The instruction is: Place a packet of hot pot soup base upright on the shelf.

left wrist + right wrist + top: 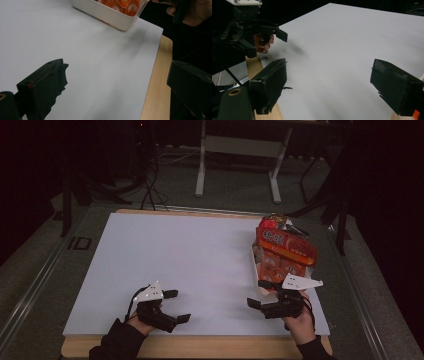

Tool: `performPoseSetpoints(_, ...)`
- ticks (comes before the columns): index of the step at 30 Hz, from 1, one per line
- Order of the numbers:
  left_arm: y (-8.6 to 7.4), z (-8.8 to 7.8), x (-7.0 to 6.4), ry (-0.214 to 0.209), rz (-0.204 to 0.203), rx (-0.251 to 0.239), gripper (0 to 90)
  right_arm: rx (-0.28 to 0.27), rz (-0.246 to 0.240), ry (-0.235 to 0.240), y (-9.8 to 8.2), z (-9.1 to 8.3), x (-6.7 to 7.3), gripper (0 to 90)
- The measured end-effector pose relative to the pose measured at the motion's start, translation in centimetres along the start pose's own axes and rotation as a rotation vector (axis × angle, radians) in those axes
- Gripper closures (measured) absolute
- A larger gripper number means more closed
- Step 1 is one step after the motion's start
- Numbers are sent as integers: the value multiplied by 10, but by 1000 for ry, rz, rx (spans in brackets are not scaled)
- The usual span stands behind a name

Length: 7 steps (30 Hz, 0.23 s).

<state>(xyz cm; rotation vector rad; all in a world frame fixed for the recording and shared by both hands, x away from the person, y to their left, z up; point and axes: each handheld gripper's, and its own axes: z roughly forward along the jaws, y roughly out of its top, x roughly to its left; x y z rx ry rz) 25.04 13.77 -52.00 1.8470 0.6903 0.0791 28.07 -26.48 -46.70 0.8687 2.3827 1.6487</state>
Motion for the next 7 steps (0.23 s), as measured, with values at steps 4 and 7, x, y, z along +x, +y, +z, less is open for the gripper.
performPoseSetpoints(4,0,1,0,0,4,2,23,11,-4,-5,-2,2,-2,136)
performPoseSetpoints(7,0,2,0,1,2,1,23,19,-1,-8,-4,2,-3,137)
